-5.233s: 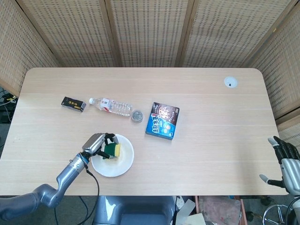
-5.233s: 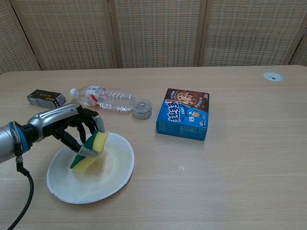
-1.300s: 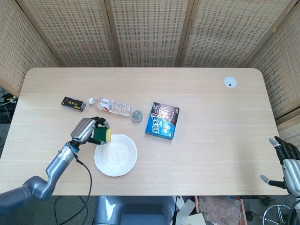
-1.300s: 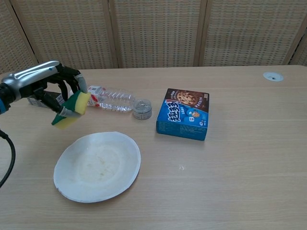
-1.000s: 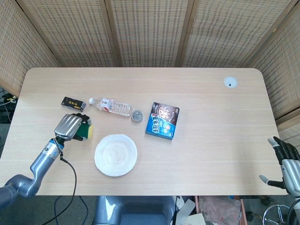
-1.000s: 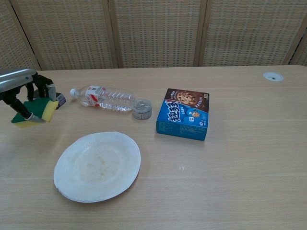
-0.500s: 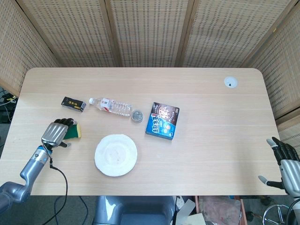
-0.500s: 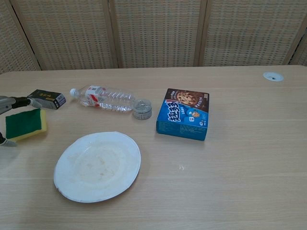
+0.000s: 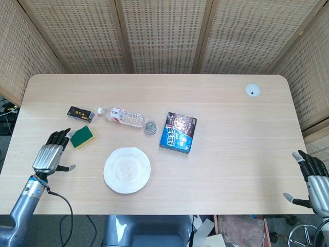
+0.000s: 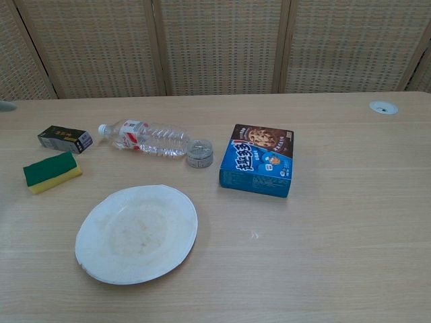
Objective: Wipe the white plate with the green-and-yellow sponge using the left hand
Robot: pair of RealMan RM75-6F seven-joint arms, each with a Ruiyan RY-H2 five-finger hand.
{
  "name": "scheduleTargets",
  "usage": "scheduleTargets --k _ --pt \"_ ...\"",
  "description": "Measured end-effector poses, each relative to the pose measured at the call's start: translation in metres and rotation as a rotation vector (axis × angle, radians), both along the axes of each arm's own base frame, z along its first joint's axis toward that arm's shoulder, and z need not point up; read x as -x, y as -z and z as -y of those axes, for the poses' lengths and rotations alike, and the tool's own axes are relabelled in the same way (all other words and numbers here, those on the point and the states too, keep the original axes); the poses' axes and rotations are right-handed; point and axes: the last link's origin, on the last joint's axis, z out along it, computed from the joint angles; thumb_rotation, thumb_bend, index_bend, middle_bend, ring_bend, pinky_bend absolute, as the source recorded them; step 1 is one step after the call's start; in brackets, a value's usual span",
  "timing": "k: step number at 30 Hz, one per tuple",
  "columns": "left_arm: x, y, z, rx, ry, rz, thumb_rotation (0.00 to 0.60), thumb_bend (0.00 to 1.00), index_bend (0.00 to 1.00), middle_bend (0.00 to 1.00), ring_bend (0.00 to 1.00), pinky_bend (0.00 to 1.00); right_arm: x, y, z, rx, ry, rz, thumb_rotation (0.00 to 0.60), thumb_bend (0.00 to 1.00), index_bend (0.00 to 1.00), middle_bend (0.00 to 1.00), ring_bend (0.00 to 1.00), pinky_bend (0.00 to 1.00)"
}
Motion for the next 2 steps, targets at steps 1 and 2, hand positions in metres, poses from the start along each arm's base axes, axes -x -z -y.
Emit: scheduleTargets --k 1,2 --pt "-0.0052 -0.0099 0.0117 -0.048 -0.008 0.000 0.600 0.00 0.00 0.00 0.00 0.00 0.0000 0.0002 -0.0002 0.002 -0.002 -0.001 0.600 0.00 0.00 0.00 0.00 0.00" --pt "-0.0080 -0.0176 0.0203 -0.084 -0.016 -0.008 0.600 0.00 0.00 0.00 0.00 0.00 0.0001 0.0004 -0.0004 0.002 -0.003 -0.001 0.600 0.00 0.00 0.00 0.00 0.00"
